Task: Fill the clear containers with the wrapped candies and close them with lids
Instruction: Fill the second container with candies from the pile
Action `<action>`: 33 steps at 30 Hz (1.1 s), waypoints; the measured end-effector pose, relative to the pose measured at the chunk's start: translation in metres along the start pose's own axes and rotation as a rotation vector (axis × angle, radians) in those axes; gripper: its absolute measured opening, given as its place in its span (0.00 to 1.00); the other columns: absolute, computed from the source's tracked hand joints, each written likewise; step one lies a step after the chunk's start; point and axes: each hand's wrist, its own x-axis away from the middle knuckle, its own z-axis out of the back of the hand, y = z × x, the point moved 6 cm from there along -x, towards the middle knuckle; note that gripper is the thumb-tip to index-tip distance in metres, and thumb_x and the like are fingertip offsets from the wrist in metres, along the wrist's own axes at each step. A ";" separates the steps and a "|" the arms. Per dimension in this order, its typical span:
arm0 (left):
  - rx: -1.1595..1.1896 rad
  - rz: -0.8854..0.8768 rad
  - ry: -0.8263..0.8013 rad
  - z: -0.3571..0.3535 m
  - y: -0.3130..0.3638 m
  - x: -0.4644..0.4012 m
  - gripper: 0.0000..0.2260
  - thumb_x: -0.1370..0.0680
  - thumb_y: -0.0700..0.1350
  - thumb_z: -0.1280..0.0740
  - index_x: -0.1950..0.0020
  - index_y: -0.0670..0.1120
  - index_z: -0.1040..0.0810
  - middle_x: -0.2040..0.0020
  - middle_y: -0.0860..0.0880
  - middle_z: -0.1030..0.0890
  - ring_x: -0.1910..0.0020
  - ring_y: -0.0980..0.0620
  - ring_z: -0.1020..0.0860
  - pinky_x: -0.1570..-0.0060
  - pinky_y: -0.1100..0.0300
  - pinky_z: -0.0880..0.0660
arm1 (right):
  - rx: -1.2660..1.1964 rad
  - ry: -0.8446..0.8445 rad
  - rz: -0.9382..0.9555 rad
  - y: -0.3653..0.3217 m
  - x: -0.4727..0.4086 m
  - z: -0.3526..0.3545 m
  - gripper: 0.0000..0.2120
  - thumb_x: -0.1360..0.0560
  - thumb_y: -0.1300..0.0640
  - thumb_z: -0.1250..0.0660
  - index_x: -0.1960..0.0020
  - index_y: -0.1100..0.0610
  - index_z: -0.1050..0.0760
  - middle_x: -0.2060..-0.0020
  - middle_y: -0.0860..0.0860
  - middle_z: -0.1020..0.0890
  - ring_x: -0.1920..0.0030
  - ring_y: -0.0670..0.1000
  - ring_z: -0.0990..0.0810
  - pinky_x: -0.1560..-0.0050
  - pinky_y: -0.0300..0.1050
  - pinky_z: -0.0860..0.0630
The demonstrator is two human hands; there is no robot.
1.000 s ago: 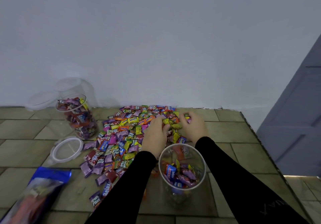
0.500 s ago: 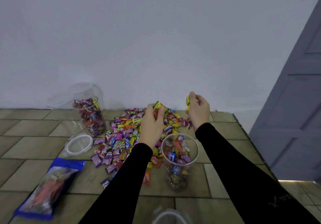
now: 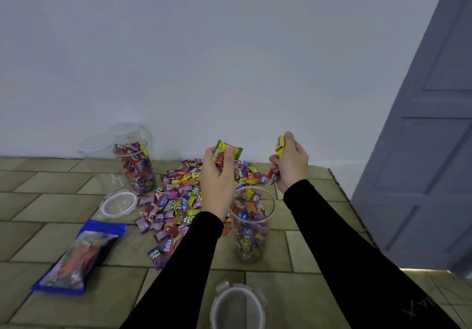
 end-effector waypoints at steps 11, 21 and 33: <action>-0.003 -0.049 0.028 -0.004 0.006 0.030 0.10 0.20 0.53 0.39 0.48 0.47 0.27 0.61 0.53 0.24 0.65 0.62 0.28 0.63 0.70 0.32 | -0.164 0.090 -0.068 0.010 0.027 -0.008 0.17 0.22 0.47 0.39 0.66 0.54 0.35 0.69 0.48 0.36 0.72 0.49 0.36 0.70 0.40 0.39; -0.140 -0.137 -0.122 -0.013 0.005 0.031 0.08 0.20 0.50 0.36 0.48 0.46 0.28 0.71 0.56 0.32 0.74 0.58 0.33 0.73 0.67 0.38 | -0.201 0.174 -0.051 0.009 0.035 0.000 0.16 0.21 0.48 0.40 0.64 0.55 0.36 0.70 0.49 0.37 0.77 0.47 0.36 0.77 0.36 0.39; -0.026 -0.175 -0.176 -0.017 -0.009 0.034 0.03 0.29 0.47 0.40 0.57 0.54 0.29 0.65 0.49 0.29 0.71 0.52 0.33 0.71 0.55 0.36 | -0.339 0.165 -0.139 0.015 0.030 0.003 0.15 0.22 0.47 0.39 0.62 0.54 0.36 0.70 0.49 0.35 0.78 0.46 0.36 0.78 0.33 0.40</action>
